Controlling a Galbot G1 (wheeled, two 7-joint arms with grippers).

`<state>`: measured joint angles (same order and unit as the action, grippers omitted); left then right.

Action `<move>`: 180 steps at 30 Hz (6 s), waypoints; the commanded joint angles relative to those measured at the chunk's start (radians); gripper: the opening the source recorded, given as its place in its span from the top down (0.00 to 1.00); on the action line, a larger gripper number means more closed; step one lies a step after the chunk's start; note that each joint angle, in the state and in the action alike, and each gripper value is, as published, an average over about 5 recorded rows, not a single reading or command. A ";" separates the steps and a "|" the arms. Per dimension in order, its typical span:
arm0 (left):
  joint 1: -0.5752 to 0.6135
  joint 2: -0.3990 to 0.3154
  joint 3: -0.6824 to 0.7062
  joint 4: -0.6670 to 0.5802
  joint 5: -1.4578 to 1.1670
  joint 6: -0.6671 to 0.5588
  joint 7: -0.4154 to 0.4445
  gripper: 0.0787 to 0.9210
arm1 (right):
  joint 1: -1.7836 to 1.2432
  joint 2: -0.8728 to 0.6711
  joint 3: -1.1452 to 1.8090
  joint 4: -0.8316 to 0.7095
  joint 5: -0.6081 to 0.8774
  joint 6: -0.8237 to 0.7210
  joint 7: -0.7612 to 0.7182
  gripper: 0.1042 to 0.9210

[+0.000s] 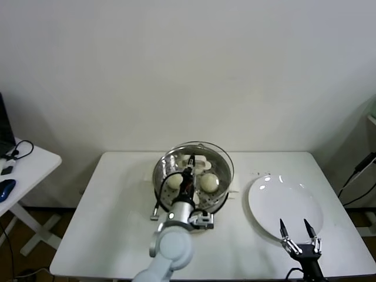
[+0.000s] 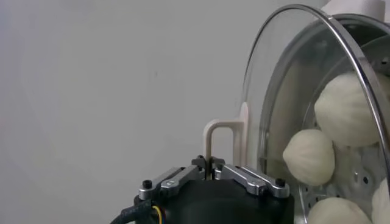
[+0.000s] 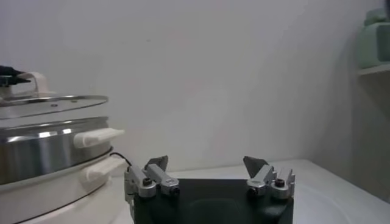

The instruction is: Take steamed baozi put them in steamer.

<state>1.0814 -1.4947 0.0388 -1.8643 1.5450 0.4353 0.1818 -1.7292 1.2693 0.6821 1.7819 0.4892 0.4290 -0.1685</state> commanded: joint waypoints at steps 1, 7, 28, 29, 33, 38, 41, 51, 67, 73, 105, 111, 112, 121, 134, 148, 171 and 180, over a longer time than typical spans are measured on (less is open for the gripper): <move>0.007 -0.009 -0.002 0.022 0.025 -0.001 -0.015 0.94 | 0.001 0.001 0.001 0.000 0.001 0.002 -0.001 0.12; 0.018 -0.014 -0.008 0.027 0.042 0.001 -0.009 0.94 | 0.002 0.000 0.000 -0.003 0.001 0.002 -0.003 0.12; 0.019 -0.015 -0.017 0.042 0.045 0.001 -0.007 0.94 | -0.001 0.004 0.002 0.001 0.004 0.007 -0.010 0.12; 0.019 -0.016 -0.018 0.043 0.044 0.000 -0.008 0.94 | -0.001 0.004 0.003 0.001 0.004 0.007 -0.009 0.12; 0.019 -0.017 -0.021 0.048 0.043 -0.002 -0.013 0.94 | -0.002 0.005 0.003 0.001 0.004 0.008 -0.009 0.12; 0.023 -0.020 -0.020 0.050 0.042 -0.001 -0.015 0.94 | -0.001 0.006 0.002 0.000 0.004 0.008 -0.010 0.12; 0.024 -0.022 -0.020 0.054 0.041 -0.001 -0.020 0.94 | -0.001 0.006 0.002 0.000 0.003 0.007 -0.010 0.12; 0.023 -0.018 -0.024 0.063 0.042 -0.005 -0.040 0.94 | -0.002 0.008 0.001 0.002 0.004 0.011 -0.010 0.12; 0.023 -0.013 -0.027 0.068 0.043 -0.011 -0.039 0.94 | -0.003 0.012 0.003 0.004 0.003 0.015 -0.011 0.12; 0.020 -0.010 -0.028 0.064 0.042 -0.013 -0.040 0.94 | -0.002 0.015 0.001 0.004 0.003 0.020 -0.011 0.12; 0.121 0.124 -0.037 -0.222 -0.168 -0.009 -0.030 0.12 | 0.004 0.030 -0.012 -0.005 -0.019 0.020 -0.016 0.12; 0.175 0.183 -0.066 -0.334 -0.339 -0.024 -0.036 0.12 | 0.002 0.030 -0.015 -0.007 -0.020 0.014 -0.016 0.12; 0.183 0.198 -0.078 -0.347 -0.386 -0.034 -0.044 0.12 | 0.001 0.030 -0.016 -0.007 -0.020 0.011 -0.015 0.12; 0.281 0.295 -0.300 -0.362 -1.006 -0.176 -0.129 0.12 | 0.002 0.034 -0.022 -0.009 -0.022 -0.014 0.003 0.12; 0.439 0.259 -0.761 -0.153 -1.883 -0.405 -0.077 0.12 | -0.005 0.035 -0.027 -0.015 -0.036 0.018 0.046 0.12; 0.427 0.220 -0.780 0.127 -1.957 -0.651 -0.077 0.12 | 0.002 0.038 -0.038 -0.030 -0.061 0.020 0.062 0.12; 0.450 0.205 -0.773 0.181 -1.929 -0.720 -0.075 0.12 | 0.004 0.039 -0.052 -0.039 -0.066 0.013 0.067 0.12; 0.454 0.203 -0.771 0.178 -1.914 -0.721 -0.077 0.12 | 0.006 0.036 -0.052 -0.040 -0.065 0.012 0.067 0.12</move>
<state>1.5326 -1.2902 -0.7271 -1.7022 -0.3656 -0.2696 0.1053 -1.7238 1.3069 0.6306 1.7423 0.4252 0.4428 -0.1023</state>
